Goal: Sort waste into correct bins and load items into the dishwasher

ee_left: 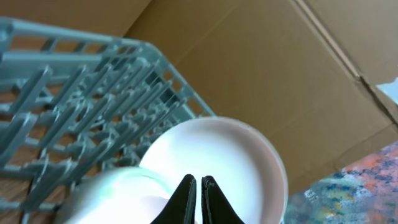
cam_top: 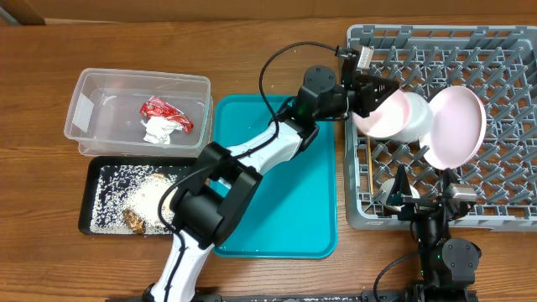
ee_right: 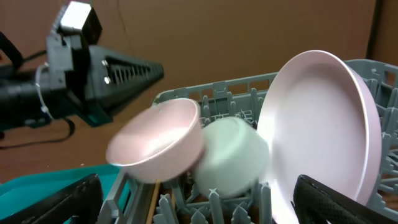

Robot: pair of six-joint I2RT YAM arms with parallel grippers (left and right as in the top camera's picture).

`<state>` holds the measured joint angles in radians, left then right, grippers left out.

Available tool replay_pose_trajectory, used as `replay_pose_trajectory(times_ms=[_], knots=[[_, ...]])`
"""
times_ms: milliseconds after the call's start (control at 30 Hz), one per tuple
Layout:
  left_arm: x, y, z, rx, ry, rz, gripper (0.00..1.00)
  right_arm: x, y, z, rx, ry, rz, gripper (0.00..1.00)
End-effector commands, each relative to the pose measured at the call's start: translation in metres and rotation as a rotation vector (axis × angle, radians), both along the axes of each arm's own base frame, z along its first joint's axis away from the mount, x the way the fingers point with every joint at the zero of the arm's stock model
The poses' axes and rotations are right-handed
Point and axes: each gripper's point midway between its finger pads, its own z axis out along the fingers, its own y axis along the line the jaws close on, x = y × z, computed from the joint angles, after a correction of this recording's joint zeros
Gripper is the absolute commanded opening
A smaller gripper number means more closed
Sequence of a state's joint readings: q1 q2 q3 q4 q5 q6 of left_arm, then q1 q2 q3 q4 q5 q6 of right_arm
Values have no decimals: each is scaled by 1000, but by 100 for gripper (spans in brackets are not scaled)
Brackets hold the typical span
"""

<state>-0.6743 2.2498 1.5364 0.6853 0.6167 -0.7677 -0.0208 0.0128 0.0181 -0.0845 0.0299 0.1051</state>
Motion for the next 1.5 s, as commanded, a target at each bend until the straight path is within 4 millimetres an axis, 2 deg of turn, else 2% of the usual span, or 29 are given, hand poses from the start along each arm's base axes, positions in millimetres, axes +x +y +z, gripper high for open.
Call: replay_pose_trajectory(times_ms=[0,100,167,267,300,333,367,467,600,667,767,900,1000,1100,1200,1333,1467], knots=[[0,-3,-14,7,12,-42,7,0,-1,-2,-1,-1,-3,100],[-1,1,-6,-17,-8,-75,7,0,-1,-2,-1,-1,-3,100],[-1,5,5,-55,-25,-98,14,0,-1,-2,-1,-1,-3,100],[6,17,23,-96,-41,-115,36,0,-1,-2,-2,-1,-3,100],[9,23,29,-103,-50,-119,45,0,-1,-2,-2,-1,-3,100],[13,29,36,-106,-60,-120,58,0,-1,-2,-1,-1,-3,100],[16,35,44,-112,-75,-120,64,0,-1,-2,-1,-1,-3,100],[21,51,67,-125,-112,-117,67,0,-1,-2,-2,-1,-3,100],[22,70,88,-65,-114,-98,63,0,-1,-2,-2,-1,-3,100],[19,78,87,27,-100,-72,62,0,-1,-2,-2,-1,-3,100],[14,97,73,251,-81,46,63,0,-1,-2,-1,-1,-3,100],[-10,110,58,501,-109,122,66,0,-1,-2,-1,-1,-3,100],[-37,98,39,627,-119,90,65,0,-1,-2,-1,-1,-3,100],[-52,93,15,753,-118,101,64,0,-1,-2,-2,-1,-3,100],[-56,83,1,829,-162,128,63,0,-1,-2,-1,-1,-3,100],[-52,76,-7,869,-199,184,63,0,-1,-2,-1,-1,-3,100],[-52,76,-12,877,-185,182,57,0,-1,-2,-2,-1,-3,100]])
